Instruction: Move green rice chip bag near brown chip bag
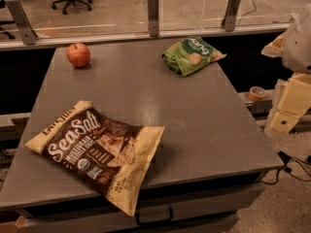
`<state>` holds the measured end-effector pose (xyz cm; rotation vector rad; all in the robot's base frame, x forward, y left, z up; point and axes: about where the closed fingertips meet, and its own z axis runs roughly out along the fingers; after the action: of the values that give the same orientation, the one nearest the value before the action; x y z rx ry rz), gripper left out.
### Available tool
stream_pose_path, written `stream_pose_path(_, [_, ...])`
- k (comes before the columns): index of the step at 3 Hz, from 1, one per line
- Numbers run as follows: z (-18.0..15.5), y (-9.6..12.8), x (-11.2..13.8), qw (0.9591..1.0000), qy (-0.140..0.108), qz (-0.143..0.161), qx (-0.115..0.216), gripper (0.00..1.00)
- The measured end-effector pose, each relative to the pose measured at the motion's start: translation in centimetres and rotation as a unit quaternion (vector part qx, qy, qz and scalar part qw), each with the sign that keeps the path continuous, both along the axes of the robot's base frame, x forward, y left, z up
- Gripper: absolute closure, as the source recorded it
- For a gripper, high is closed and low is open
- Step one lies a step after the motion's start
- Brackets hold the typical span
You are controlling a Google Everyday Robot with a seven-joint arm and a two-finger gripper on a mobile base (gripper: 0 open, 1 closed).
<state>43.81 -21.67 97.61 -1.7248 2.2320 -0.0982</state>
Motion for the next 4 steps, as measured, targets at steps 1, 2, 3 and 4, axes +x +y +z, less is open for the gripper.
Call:
stream_pose_path(1, [0.0,0.0,0.0,1.0,0.0,0.0,0.0,0.0])
stream_pose_path(2, [-0.2,-0.1,0.9,0.9999,-0.009,0.001,0.01,0.0])
stream_pose_path(3, [-1.6,0.1,5.7,0.9982,-0.034,0.021,0.044,0.0])
stream_pose_path(4, [-4.0,1.1,15.2,0.9898,-0.076,0.033,0.116,0.0])
